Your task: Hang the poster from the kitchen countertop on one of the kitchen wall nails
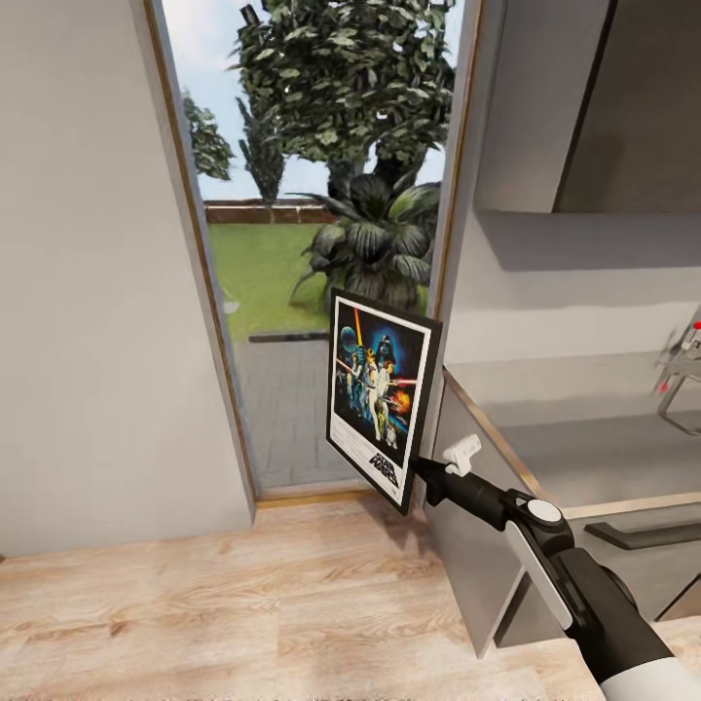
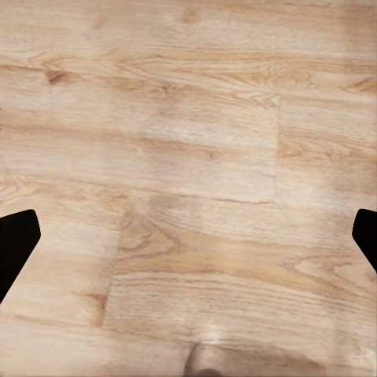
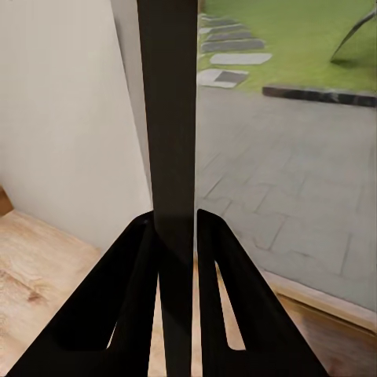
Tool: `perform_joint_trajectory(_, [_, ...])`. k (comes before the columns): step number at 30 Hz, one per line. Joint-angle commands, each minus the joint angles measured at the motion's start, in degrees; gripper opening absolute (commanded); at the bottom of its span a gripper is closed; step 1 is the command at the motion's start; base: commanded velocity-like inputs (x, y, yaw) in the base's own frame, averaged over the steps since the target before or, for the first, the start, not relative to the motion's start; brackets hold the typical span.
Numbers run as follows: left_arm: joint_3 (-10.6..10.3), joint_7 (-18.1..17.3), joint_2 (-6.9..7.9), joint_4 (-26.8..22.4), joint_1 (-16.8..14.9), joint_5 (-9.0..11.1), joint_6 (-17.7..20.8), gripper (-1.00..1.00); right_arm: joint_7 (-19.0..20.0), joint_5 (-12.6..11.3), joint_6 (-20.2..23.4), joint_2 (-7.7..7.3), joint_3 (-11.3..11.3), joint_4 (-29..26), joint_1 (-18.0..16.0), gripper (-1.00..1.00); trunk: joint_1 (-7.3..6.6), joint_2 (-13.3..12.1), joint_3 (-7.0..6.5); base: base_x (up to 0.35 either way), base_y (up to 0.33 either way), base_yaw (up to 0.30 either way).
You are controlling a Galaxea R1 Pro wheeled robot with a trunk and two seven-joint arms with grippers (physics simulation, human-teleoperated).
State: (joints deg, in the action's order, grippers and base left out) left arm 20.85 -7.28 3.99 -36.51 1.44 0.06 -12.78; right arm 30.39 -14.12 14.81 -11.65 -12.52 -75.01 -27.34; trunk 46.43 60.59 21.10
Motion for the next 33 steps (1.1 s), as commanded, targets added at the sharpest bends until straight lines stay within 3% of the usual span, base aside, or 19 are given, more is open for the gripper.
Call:
perform_joint_trajectory(1, [0.24, -0.45, -0.04, -0.05, -0.01, 0.01, -0.05, 1.0, 0.11, -0.74, 0.57, -0.04, -0.05, -0.05, -0.05, -1.0, -0.22, -0.37, -0.04, 0.0, 0.0, 0.0])
perform_joint_trajectory(8, [0.24, -0.45, -0.04, -0.05, 0.01, 0.03, -0.05, 1.0, 0.11, -0.74, 0.57, -0.04, 0.03, -0.05, -0.03, -1.0, -1.76, -3.18, -0.67, 0.0, 0.0, 0.0])
perform_joint_trajectory(30, [0.24, -0.45, -0.04, -0.09, -0.01, 0.03, -0.05, 1.0, 0.11, -0.74, 0.56, -0.04, 0.04, -0.05, -0.03, -1.0, -6.59, -12.01, -4.56, 0.0, 0.0, 0.0])
perform_joint_trajectory(33, [0.29, -0.45, -0.04, -0.11, -0.01, 0.03, -0.07, 1.0, 0.11, -0.74, 0.57, -0.04, 0.04, -0.05, -0.04, -1.0, -6.59, -12.01, -4.56, 0.0, 0.0, 0.0])
